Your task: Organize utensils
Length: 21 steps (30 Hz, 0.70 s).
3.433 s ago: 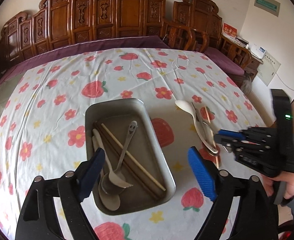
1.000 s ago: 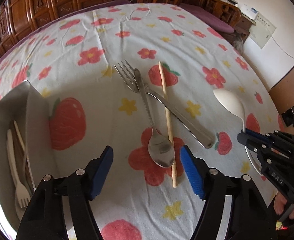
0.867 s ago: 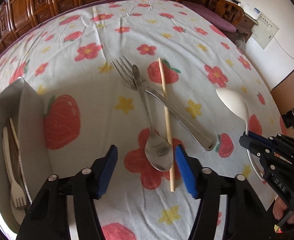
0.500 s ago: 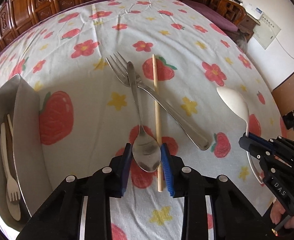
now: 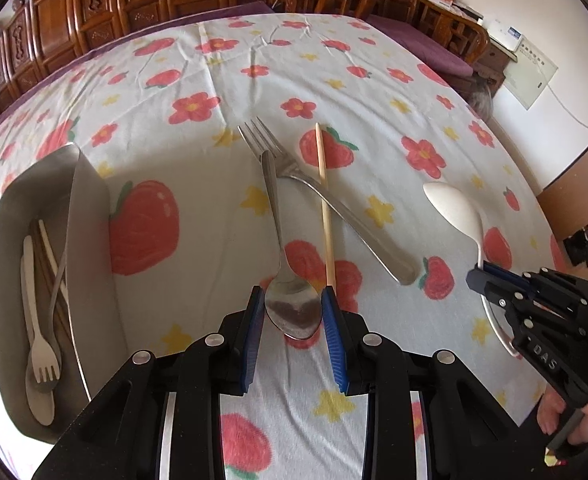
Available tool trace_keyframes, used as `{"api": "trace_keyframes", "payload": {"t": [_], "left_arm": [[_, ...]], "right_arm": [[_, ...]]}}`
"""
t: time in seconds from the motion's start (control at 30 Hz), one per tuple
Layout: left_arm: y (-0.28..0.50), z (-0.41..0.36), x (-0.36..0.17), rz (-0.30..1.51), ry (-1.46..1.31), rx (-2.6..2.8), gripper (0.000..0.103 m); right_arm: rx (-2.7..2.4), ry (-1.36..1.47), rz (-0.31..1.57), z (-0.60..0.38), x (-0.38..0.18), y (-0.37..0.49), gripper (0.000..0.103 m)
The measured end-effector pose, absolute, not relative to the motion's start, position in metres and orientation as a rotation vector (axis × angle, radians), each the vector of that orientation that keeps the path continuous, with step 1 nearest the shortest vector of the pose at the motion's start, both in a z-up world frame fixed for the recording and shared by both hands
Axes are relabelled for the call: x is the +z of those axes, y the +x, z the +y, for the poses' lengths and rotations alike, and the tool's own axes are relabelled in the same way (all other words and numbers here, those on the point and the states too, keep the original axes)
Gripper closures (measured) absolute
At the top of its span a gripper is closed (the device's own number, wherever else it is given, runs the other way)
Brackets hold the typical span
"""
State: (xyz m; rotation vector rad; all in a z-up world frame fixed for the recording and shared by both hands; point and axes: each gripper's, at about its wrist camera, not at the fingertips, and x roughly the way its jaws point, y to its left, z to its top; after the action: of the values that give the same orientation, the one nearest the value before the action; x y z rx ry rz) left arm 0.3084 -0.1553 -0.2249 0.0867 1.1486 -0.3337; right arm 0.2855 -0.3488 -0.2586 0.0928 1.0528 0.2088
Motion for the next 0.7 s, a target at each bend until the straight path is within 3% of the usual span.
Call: {"api": "trace_keyframes", "payload": {"t": [0.7], "left_arm": [[0.282,-0.133,-0.186,1.019,0.121,-0.352,0.076]], "right_arm": [[0.22,0.059,1.04,-0.331,-0.244,0.28,0.092]]}}
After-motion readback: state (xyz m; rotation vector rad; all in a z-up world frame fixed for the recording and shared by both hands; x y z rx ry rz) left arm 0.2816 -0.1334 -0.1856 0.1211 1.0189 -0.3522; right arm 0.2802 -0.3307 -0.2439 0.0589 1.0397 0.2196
